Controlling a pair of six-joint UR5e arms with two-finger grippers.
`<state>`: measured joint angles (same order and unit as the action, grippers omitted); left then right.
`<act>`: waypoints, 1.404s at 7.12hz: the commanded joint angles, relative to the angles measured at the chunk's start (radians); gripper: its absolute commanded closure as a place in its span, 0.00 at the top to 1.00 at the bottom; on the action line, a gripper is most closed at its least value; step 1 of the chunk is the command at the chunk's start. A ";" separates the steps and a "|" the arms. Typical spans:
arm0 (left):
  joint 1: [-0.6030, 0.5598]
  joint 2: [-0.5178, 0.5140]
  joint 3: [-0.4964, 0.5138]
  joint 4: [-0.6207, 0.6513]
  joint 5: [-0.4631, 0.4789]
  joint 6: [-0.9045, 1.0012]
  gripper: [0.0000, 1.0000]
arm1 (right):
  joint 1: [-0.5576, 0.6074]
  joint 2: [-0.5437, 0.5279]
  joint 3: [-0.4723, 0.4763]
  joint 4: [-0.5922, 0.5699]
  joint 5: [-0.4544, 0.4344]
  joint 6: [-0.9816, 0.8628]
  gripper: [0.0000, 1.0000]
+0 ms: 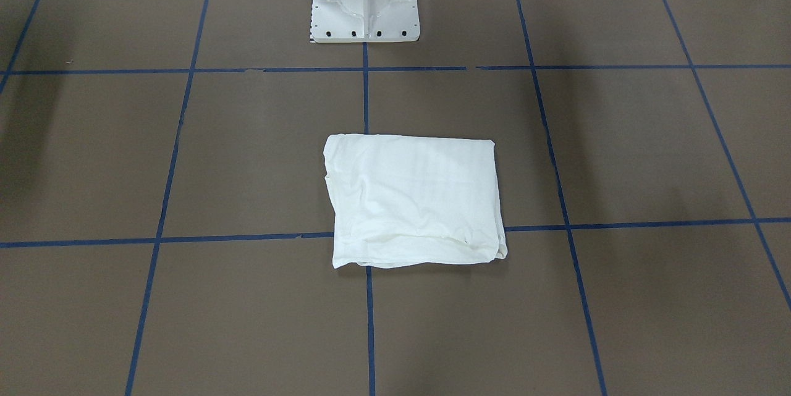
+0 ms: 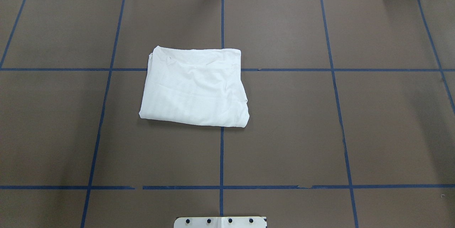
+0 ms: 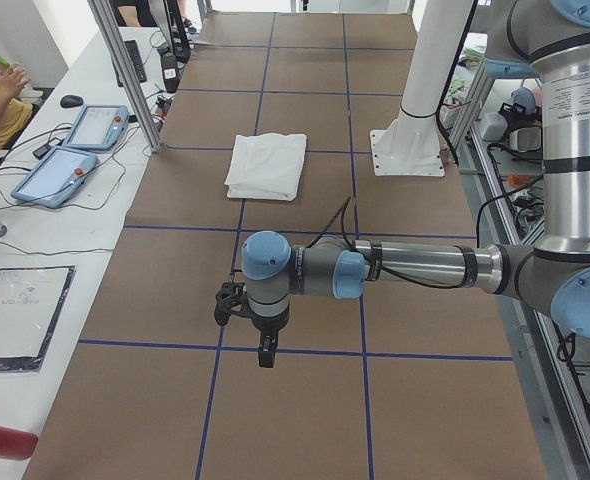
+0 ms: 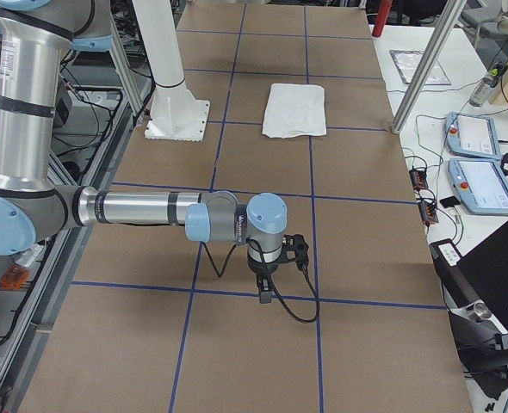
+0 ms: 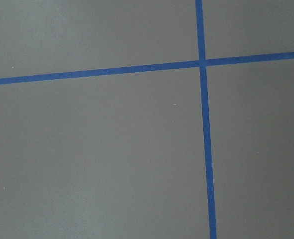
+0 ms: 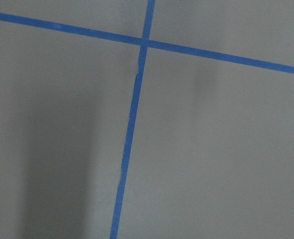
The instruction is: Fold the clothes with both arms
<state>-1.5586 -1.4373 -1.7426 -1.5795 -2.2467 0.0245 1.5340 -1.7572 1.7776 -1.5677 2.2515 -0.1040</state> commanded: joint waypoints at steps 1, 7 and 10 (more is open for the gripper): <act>0.000 0.000 0.000 -0.001 -0.002 0.000 1.00 | 0.000 -0.001 -0.003 0.000 -0.003 -0.002 1.00; 0.000 -0.002 -0.002 -0.004 -0.002 0.000 1.00 | 0.000 -0.001 -0.009 0.002 -0.007 0.003 1.00; 0.000 -0.002 -0.002 -0.004 -0.004 0.000 1.00 | 0.000 -0.001 -0.014 -0.003 -0.003 -0.014 1.00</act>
<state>-1.5585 -1.4388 -1.7441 -1.5831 -2.2492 0.0245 1.5340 -1.7569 1.7630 -1.5732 2.2462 -0.1110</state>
